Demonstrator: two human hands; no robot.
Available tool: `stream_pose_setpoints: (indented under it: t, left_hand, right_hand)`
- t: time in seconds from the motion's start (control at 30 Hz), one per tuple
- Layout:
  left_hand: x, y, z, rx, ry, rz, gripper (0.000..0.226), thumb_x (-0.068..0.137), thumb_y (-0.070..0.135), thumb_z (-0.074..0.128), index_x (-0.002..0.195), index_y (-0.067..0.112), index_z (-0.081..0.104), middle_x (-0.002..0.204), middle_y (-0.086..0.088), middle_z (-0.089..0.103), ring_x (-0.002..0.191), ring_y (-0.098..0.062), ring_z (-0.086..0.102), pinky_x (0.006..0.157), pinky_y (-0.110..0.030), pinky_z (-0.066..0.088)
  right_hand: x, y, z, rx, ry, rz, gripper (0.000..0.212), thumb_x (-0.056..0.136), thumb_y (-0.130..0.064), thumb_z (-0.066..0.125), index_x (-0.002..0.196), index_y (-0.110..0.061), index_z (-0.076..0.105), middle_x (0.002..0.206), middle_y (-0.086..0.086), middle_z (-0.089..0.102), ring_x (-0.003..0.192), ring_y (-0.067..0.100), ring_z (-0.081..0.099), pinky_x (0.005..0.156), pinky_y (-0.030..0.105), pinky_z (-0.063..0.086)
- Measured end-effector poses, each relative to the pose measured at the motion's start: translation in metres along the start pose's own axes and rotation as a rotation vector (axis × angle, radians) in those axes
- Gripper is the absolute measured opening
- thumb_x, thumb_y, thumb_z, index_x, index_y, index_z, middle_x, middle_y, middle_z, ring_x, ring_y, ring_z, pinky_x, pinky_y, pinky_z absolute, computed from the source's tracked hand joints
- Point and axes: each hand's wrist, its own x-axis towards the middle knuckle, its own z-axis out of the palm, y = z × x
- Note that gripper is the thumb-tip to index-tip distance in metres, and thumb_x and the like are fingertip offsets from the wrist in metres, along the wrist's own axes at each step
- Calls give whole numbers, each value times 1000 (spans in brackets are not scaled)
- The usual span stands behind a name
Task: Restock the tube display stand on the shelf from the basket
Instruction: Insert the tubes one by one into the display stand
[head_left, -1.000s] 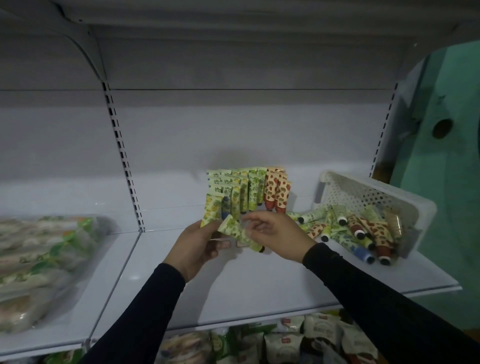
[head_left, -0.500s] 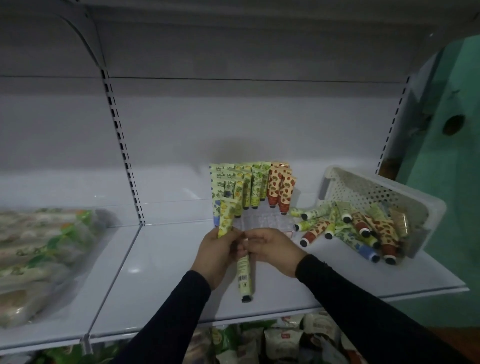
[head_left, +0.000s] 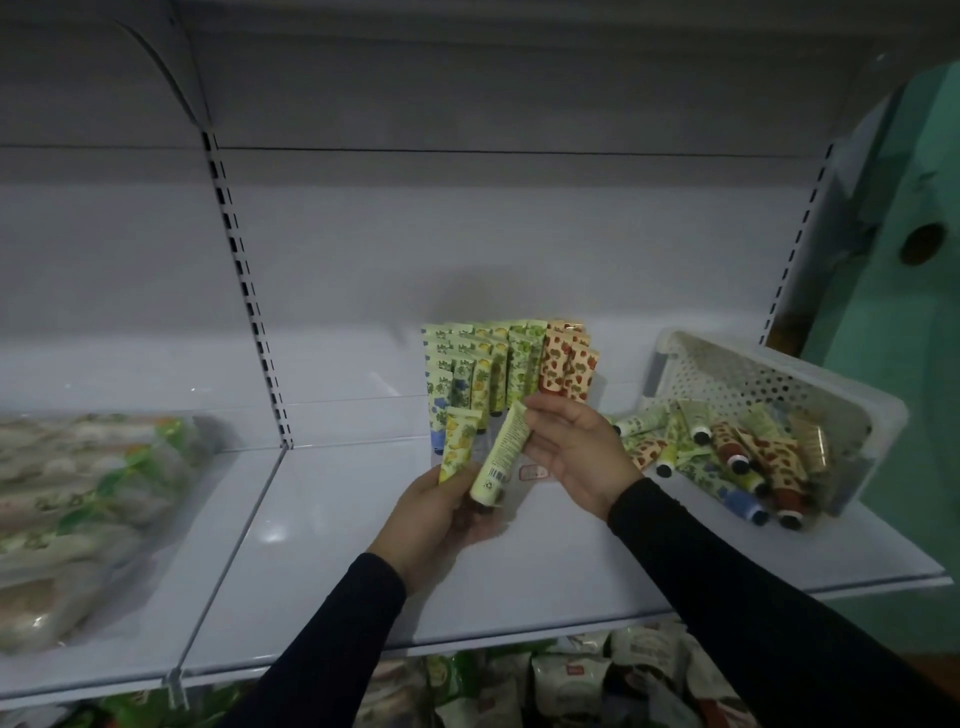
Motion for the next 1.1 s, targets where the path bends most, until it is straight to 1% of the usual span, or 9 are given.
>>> stream_pose_setpoints:
  t: [0.13,0.27,0.4,0.57,0.67,0.77,0.87,1.0,1.1]
  left_hand:
    - [-1,7,4,-130,-121,-36,26,99,20,53,112,-1,60,88,-20,64,56,-18,61,48,-24,53]
    - [5,4,4,4,-66,122,16,95,16,59,104,3,63,83,-11,61,63,-19,55,53,-24,50]
    - [10,-1,2,233,54,309,17,94,19,63,105,6,66,78,-4,59,67,-18,52,63,-32,49]
    - [7,-3,9,411,107,445,12,94,20,63,105,14,65,78,0,62,65,-9,56,62,-29,54]
    - [5,-4,9,464,114,485,10,95,22,63,104,22,65,82,2,67,69,-8,61,65,-32,56]
    - [5,-2,-2,494,195,531,3,95,26,62,93,24,63,73,6,66,67,-9,61,57,-26,53]
    - [6,4,-17,549,370,598,10,94,27,63,86,20,61,71,5,60,61,-1,53,56,-13,43]
    - [15,10,-46,472,493,521,9,95,26,60,90,19,59,73,1,54,66,-14,48,61,-29,40]
    - [23,10,-62,450,503,473,5,96,25,56,97,20,58,77,0,53,70,-19,47,62,-32,39]
  right_hand:
    - [1,0,2,64,-4,-50,21,92,4,54,111,-1,63,105,13,69,91,18,70,75,25,58]
    - [-1,-2,-1,-68,-9,-21,34,93,-14,60,126,-7,58,119,11,67,103,23,68,85,29,57]
    - [-6,-7,-2,-194,-12,-18,35,91,-27,62,117,-4,64,112,11,71,98,26,70,81,28,57]
    - [-7,-16,3,-403,71,-91,17,88,-21,69,100,-10,70,97,8,73,76,19,72,68,24,58]
    - [-4,-20,2,-444,107,-112,9,89,-16,68,94,-8,71,91,11,72,70,18,70,68,24,59]
    - [-1,-30,0,-446,143,-168,7,90,-13,67,93,-11,72,92,9,73,72,16,69,71,24,59]
    - [4,-44,-7,-511,199,-252,7,90,-16,67,95,-14,72,92,7,73,78,19,71,76,27,60]
    - [15,-58,-15,-666,300,-356,6,89,-22,69,88,-20,74,86,5,74,81,28,72,80,39,60]
    - [24,-63,-14,-721,308,-392,13,88,-23,70,77,-30,71,83,4,74,78,27,72,82,44,59]
